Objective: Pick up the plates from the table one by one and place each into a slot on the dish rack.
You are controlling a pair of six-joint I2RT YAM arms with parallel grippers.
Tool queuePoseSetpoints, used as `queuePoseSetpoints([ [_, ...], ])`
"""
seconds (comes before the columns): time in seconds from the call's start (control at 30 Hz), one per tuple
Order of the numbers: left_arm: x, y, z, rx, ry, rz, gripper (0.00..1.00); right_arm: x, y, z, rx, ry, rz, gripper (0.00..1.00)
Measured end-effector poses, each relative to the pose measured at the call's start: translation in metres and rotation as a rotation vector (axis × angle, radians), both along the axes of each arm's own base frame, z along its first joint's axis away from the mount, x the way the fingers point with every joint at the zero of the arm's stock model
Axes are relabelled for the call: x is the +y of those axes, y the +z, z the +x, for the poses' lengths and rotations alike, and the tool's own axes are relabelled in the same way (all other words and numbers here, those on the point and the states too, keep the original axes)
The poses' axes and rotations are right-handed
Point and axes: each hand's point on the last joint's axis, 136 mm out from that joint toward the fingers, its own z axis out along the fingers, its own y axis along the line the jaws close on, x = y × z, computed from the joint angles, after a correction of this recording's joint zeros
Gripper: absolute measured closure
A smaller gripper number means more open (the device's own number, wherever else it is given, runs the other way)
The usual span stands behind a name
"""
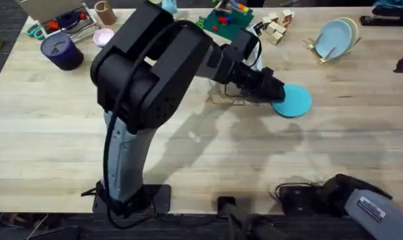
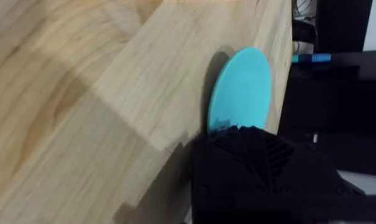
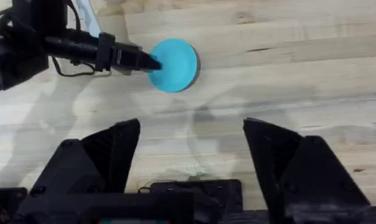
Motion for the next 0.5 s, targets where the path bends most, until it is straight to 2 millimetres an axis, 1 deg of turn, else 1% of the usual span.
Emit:
queuePoseSetpoints([
  [0.33, -0.004, -0.001, 0.0, 0.005, 0.02, 0.018, 0.96, 0.0, -0.002, 0.0, 0.008, -0.001, 0.004, 0.006],
  [0.43, -0.006, -0.001, 0.0, 0.0, 0.023, 0.023, 0.96, 0.001, -0.015, -0.002, 0.047, -0.013, 0.03, 0.006],
  [0.5, -0.006, -0.001, 0.0, -0.001, 0.024, 0.024, 0.96, 0.002, -0.029, -0.002, 0.087, -0.021, 0.055, 0.006],
])
